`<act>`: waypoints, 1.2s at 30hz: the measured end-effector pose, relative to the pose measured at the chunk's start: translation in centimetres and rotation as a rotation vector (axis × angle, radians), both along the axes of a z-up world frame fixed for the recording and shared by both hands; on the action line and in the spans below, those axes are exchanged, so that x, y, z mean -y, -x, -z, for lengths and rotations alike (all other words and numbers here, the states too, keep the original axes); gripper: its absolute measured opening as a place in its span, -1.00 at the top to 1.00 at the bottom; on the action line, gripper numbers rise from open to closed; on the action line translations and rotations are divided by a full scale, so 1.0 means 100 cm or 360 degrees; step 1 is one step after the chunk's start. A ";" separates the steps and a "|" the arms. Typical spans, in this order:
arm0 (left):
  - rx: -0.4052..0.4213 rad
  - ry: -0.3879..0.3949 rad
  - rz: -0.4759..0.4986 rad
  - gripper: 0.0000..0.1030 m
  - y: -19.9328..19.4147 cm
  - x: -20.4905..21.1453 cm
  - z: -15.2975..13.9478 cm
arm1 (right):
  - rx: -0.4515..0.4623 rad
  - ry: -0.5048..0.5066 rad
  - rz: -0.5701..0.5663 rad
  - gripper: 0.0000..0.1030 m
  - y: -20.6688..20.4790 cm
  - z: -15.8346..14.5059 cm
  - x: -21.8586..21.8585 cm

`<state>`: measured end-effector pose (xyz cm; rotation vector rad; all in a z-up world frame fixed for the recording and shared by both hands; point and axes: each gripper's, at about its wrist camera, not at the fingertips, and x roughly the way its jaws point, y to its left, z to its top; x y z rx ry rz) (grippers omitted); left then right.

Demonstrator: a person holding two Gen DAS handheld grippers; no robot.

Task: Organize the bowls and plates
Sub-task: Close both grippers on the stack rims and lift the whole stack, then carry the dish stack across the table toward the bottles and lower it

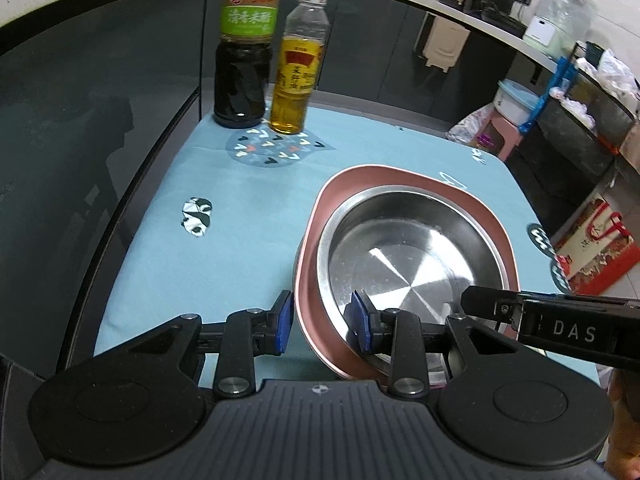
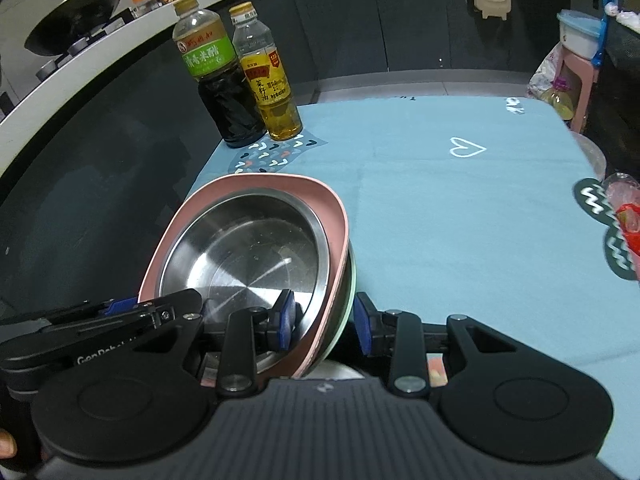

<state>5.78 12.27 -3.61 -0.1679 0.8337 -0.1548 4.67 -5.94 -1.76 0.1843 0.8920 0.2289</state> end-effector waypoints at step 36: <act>-0.0131 -0.0079 0.0157 0.44 0.064 0.036 0.020 | -0.0086 -0.0051 0.0067 0.39 0.061 0.026 0.036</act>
